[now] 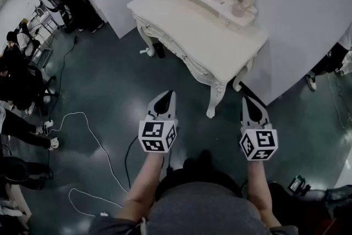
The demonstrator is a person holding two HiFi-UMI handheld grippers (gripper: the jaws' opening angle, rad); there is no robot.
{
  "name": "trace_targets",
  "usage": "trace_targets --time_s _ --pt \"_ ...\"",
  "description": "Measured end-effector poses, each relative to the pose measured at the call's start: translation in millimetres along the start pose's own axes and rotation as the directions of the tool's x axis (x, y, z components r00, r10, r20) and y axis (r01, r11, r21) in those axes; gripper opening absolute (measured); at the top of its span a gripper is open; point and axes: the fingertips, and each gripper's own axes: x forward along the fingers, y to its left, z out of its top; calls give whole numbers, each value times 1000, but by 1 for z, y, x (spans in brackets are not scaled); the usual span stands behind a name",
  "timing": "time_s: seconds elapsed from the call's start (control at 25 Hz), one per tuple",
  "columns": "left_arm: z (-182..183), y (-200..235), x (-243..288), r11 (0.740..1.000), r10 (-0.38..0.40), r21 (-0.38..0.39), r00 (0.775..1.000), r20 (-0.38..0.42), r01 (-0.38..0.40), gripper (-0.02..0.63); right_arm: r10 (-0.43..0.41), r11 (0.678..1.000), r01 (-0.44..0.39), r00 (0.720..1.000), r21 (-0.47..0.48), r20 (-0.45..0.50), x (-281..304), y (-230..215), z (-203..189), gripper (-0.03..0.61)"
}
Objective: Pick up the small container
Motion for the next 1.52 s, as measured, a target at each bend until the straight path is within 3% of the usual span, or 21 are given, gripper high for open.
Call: trace_targets --time_s 0.76,1.2,1.52 --pt "3 -23 30 1000 27 8 1000 -8 -27 8 64 998 -65 996 14 67 27 -30 20 7" --pt "5 -15 58 1000 26 11 1000 -12 -26 8 79 996 -80 996 30 52 59 -44 23 145" --pt "6 16 101 1000 13 2 1000 -26 -13 8 72 997 -74 996 36 43 111 -47 32 184"
